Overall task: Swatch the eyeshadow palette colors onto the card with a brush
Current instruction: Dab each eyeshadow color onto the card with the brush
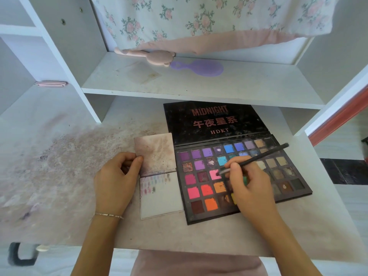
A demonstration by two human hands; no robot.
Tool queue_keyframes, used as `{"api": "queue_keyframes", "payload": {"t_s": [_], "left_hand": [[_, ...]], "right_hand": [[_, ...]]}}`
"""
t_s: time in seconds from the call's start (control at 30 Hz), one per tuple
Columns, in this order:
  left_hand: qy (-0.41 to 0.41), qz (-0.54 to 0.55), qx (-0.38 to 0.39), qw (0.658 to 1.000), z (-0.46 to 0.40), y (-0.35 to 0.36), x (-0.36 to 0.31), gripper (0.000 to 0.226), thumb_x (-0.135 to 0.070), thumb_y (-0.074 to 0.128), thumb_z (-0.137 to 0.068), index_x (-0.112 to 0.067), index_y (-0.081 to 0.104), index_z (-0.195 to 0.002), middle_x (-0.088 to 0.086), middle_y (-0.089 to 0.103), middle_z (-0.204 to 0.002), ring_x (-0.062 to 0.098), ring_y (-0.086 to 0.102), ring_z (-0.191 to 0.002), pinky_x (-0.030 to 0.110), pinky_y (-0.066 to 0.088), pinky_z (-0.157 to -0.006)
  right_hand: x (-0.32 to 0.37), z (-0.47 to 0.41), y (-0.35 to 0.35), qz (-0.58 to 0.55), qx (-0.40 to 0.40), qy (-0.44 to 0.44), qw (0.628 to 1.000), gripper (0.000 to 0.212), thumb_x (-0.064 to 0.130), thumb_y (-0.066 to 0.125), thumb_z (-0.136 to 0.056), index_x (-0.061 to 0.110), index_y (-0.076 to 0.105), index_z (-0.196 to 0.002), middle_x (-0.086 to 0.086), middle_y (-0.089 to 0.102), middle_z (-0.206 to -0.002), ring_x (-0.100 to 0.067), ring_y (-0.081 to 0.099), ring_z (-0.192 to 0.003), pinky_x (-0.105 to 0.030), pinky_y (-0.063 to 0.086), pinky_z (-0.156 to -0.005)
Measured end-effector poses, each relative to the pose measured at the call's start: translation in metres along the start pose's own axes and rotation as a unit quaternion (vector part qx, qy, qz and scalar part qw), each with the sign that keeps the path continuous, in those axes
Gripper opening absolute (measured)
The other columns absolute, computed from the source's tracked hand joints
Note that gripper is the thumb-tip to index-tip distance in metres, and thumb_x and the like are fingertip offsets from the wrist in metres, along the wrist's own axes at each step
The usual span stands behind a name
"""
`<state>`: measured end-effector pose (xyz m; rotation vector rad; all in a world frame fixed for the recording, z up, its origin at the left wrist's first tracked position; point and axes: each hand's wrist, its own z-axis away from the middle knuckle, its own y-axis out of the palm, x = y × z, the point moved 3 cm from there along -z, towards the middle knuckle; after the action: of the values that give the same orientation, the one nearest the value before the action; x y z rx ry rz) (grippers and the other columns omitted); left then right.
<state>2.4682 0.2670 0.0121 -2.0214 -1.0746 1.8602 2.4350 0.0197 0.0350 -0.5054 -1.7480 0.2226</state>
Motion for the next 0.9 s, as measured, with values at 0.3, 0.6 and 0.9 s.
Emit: {"api": "queue_keyframes", "payload": {"t_s": [0.3, 0.6, 0.9], "left_hand": [[-0.003, -0.001, 0.004, 1.0, 0.0, -0.001, 0.0, 0.01, -0.025, 0.062, -0.082, -0.027, 0.063, -0.073, -0.015, 0.058, -0.063, 0.002, 0.053, -0.062, 0.022, 0.041, -0.058], [0.0, 0.017, 0.003, 1.0, 0.0, -0.001, 0.0, 0.013, -0.026, 0.063, -0.081, -0.031, 0.059, -0.07, -0.015, 0.057, -0.061, 0.002, 0.052, -0.06, 0.024, 0.042, -0.059], [0.003, 0.015, 0.003, 1.0, 0.001, 0.0, 0.001, 0.015, -0.027, 0.063, -0.081, -0.036, 0.057, -0.07, -0.016, 0.058, -0.063, 0.001, 0.053, -0.062, 0.022, 0.043, -0.06]], "right_hand": [[0.028, 0.007, 0.065, -0.076, 0.141, 0.001, 0.987, 0.016, 0.021, 0.053, -0.084, 0.036, 0.057, -0.078, 0.018, 0.066, -0.082, 0.002, 0.06, -0.068, -0.005, 0.041, -0.056], [0.026, 0.007, 0.073, -0.023, 0.178, 0.001, 0.984, 0.017, 0.017, 0.057, -0.084, 0.033, 0.058, -0.079, 0.005, 0.067, -0.076, -0.003, 0.058, -0.064, -0.013, 0.044, -0.054], [0.028, 0.007, 0.074, 0.0, 0.195, -0.004, 0.981, 0.024, 0.018, 0.057, -0.084, 0.041, 0.055, -0.079, 0.01, 0.065, -0.082, -0.006, 0.06, -0.08, -0.021, 0.051, -0.07]]}}
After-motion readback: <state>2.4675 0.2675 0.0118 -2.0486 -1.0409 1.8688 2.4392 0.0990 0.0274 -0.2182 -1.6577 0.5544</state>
